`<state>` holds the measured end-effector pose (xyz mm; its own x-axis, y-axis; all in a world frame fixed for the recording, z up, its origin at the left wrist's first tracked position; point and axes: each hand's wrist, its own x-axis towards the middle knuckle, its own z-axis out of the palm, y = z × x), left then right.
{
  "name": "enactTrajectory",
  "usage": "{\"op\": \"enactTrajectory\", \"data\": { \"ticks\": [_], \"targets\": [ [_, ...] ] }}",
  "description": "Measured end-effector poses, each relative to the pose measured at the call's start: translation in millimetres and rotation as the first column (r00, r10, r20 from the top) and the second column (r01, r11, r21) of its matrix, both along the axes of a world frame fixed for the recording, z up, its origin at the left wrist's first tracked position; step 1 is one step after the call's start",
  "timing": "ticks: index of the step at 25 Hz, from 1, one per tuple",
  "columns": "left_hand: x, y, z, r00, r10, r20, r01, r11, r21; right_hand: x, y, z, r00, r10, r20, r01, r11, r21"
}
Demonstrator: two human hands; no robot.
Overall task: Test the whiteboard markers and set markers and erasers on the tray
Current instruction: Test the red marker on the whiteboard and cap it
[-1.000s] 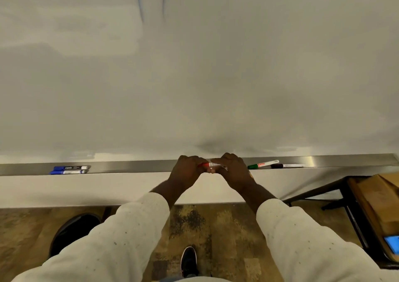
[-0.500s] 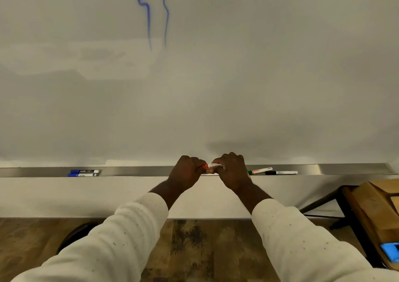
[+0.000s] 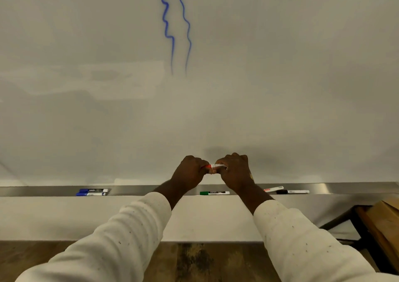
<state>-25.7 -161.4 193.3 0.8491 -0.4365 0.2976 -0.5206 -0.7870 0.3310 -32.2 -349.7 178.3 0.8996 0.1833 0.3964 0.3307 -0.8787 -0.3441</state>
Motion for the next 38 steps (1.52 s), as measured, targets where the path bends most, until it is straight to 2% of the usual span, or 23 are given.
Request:
{"op": "enactTrajectory", "data": {
  "ticks": [5, 9, 13, 16, 19, 22, 27, 30, 33, 38],
  "targets": [
    [7.2, 16.8, 12.5, 0.998, 0.059, 0.021, -0.057, 0.996, -0.071, 5.5, 5.3, 14.0, 0.992, -0.122, 0.038, 0.122, 0.992, 0.001],
    [13.1, 23.0, 27.8, 0.998, 0.030, 0.064, -0.022, 0.990, -0.136, 7.8, 5.2, 23.7, 0.976, -0.170, 0.137, 0.150, 0.978, 0.141],
    [22.0, 30.5, 47.8, 0.969, 0.047, 0.243, -0.006, 0.986, -0.165, 10.3, 10.9, 58.0, 0.951, -0.203, 0.232, 0.145, 0.959, 0.244],
    [32.1, 36.2, 83.4, 0.904, 0.127, 0.407, -0.033, 0.973, -0.229, 11.7, 16.0, 106.2, 0.934, -0.239, 0.266, 0.125, 0.915, 0.384],
    [39.4, 40.3, 131.1, 0.823, 0.117, 0.556, 0.002, 0.978, -0.208, 12.3, 23.2, 158.2, 0.886, -0.254, 0.389, 0.033, 0.869, 0.493],
    [48.2, 50.6, 187.1, 0.776, 0.125, 0.618, 0.039, 0.969, -0.245, 14.7, 30.3, 203.4, 0.806, -0.279, 0.522, -0.070, 0.831, 0.552],
    [57.6, 74.1, 277.2, 0.627, 0.305, 0.717, 0.001, 0.920, -0.392, 26.8, 40.0, 257.5, 0.729, -0.281, 0.623, -0.178, 0.802, 0.570],
    [68.6, 90.9, 316.3, 0.577, 0.381, 0.722, -0.013, 0.889, -0.458, 32.4, 44.5, 283.8, 0.699, -0.269, 0.663, -0.217, 0.803, 0.555],
    [83.1, 108.7, 339.3, 0.587, 0.435, 0.683, -0.094, 0.874, -0.477, 35.7, 49.1, 304.7, 0.654, -0.261, 0.710, -0.226, 0.828, 0.513],
    [91.8, 112.3, 331.4, 0.595, 0.414, 0.689, -0.148, 0.899, -0.413, 47.1, 47.6, 324.9, 0.611, -0.287, 0.737, -0.145, 0.875, 0.461]
  ]
}}
